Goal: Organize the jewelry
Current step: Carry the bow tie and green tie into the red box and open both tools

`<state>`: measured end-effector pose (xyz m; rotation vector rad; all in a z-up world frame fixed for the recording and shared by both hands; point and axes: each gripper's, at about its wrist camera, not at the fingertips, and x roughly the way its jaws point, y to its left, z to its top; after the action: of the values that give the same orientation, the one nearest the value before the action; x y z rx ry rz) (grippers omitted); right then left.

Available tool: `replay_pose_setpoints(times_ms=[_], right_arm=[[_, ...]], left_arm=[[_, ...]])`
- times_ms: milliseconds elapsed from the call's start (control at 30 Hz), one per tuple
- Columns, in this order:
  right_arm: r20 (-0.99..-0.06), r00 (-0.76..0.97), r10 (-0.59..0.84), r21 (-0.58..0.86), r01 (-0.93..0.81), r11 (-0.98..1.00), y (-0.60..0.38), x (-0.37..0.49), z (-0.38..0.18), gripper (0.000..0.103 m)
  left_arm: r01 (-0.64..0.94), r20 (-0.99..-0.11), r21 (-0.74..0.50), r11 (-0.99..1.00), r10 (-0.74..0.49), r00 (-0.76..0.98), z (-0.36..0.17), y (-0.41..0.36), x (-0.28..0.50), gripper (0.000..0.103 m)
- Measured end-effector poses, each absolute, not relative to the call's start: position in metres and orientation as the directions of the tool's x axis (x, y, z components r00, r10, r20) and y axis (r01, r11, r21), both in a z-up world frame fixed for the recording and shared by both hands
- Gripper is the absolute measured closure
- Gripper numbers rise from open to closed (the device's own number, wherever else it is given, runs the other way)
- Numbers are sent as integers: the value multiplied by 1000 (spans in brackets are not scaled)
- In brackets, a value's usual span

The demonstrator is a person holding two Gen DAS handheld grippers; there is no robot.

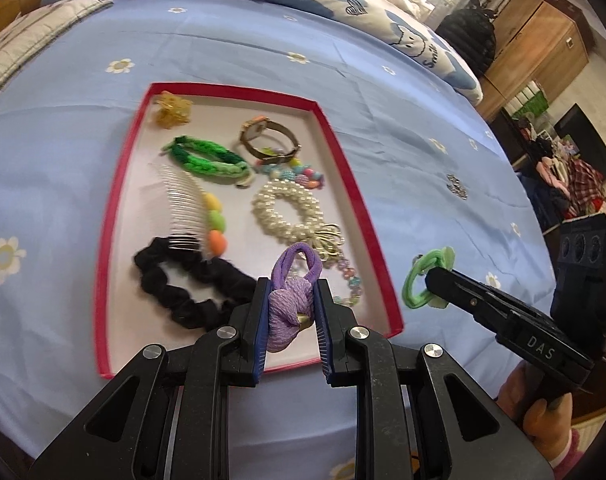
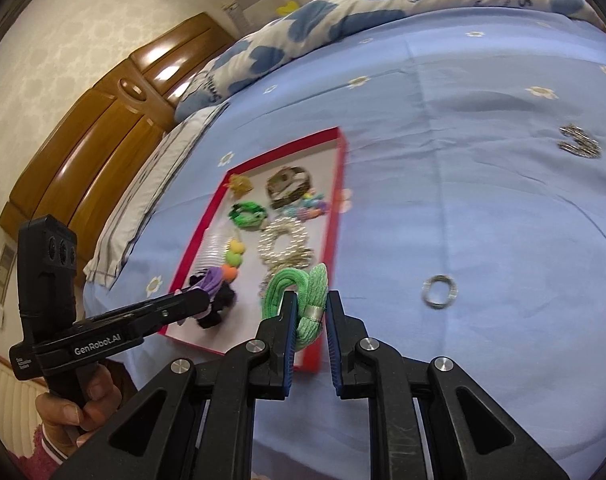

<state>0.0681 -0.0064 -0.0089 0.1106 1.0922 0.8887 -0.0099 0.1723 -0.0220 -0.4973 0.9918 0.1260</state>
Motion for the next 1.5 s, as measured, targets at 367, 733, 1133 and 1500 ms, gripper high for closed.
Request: replay_pose_setpoints(times_ms=[367,733,1133,1500], right_arm=[[-768,89,634,443,-641,627,44,59,-24,86],[-815,67,576,395,-663,636,66,61,-41,85],[-805,64,589,420,-640,643,61,64,-41,74],[-795,77,602,430,-628,648,53,65,-37,74]], left_arm=[[-376,-859,-281,883,-57,509,-35,192,-22,84],[-399,-883,-251,882,-40,468,-53,200,-22,80],[-404,-883,-250,880,-36,469,-52,200,-23,64],[-420,-885,-247,873,-27,465,-51,202,-28,54]])
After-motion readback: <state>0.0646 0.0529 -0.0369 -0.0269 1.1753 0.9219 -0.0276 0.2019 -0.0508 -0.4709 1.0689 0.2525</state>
